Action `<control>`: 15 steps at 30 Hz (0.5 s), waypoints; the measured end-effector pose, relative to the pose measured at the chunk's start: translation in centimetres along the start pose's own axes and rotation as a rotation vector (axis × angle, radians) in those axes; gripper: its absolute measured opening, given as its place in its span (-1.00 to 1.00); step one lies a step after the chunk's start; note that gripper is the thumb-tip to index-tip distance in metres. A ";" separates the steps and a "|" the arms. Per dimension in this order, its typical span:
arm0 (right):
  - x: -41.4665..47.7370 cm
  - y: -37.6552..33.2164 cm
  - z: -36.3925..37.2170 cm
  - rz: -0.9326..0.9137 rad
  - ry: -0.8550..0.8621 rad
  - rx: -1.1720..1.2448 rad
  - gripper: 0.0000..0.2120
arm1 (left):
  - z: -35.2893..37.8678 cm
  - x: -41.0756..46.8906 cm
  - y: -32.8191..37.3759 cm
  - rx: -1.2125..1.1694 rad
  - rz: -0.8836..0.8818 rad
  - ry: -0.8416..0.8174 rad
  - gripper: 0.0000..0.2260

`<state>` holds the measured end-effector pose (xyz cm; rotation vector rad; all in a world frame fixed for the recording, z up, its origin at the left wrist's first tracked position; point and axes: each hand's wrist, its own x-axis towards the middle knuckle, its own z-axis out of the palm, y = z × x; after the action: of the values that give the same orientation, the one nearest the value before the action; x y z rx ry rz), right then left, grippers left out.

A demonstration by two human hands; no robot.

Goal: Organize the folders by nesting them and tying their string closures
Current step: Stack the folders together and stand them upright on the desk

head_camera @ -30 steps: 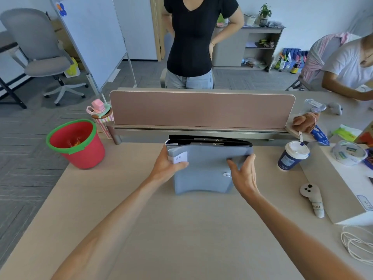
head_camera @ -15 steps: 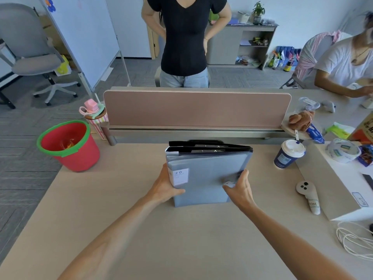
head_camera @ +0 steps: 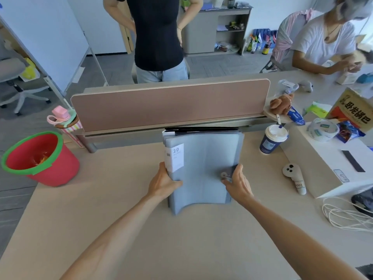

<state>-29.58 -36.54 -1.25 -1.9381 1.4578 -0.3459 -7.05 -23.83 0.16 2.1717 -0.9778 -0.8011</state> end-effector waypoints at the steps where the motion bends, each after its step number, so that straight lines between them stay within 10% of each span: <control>1: 0.4 0.8 -0.7 -0.005 -0.011 -0.012 -0.67 | 0.7 0.4 0.9 0.015 -0.012 -0.032 -0.42; 15: 9.7 13.6 -7.1 0.398 -0.214 0.281 -0.38 | 14.5 6.0 8.0 -0.123 -0.351 -0.206 -0.51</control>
<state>-40.56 -50.01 -6.69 -1.3804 1.5189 -0.1454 -17.70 -36.98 -4.60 2.2130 -0.6271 -1.2358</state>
